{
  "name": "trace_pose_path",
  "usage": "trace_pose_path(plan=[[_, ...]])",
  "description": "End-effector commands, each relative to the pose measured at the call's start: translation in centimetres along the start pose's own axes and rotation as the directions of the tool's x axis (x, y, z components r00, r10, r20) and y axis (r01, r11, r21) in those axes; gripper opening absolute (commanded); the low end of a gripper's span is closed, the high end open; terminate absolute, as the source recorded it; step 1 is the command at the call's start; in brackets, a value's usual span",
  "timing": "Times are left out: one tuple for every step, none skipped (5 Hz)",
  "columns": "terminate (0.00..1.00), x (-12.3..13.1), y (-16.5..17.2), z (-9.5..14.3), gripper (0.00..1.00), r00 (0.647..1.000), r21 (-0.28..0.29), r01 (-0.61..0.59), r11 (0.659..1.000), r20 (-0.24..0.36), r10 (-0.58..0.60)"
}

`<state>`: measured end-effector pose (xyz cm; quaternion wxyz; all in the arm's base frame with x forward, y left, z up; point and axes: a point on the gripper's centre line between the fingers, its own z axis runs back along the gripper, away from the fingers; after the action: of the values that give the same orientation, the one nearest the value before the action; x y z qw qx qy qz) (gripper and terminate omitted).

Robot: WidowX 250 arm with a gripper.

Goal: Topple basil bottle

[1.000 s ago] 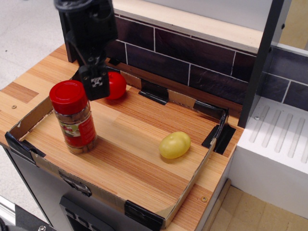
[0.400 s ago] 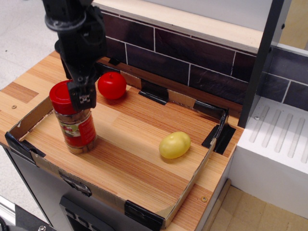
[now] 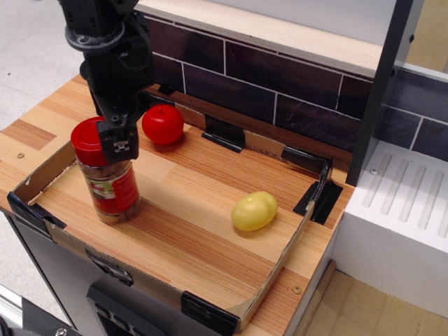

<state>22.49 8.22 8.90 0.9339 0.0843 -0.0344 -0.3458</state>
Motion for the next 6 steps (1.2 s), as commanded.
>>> trace_pose_path(plan=[[0.00,-0.2,1.2,0.9,1.00,0.999,-0.005,0.035,0.999,-0.030,-0.035],[0.00,-0.8,0.9,1.0,1.00,0.998,-0.009,0.041,0.999,-0.040,-0.042],[0.00,-1.1,0.5,0.4,1.00,0.997,0.002,0.056,0.998,-0.054,-0.056],[0.00,-1.5,0.4,0.6,1.00,0.997,0.001,0.062,0.998,-0.053,-0.062],[0.00,-1.6,0.4,0.6,0.00,0.997,0.004,0.054,0.999,-0.051,-0.054],[0.00,-1.7,1.0,1.3,0.00,0.988,0.008,0.127,0.992,-0.089,-0.126]])
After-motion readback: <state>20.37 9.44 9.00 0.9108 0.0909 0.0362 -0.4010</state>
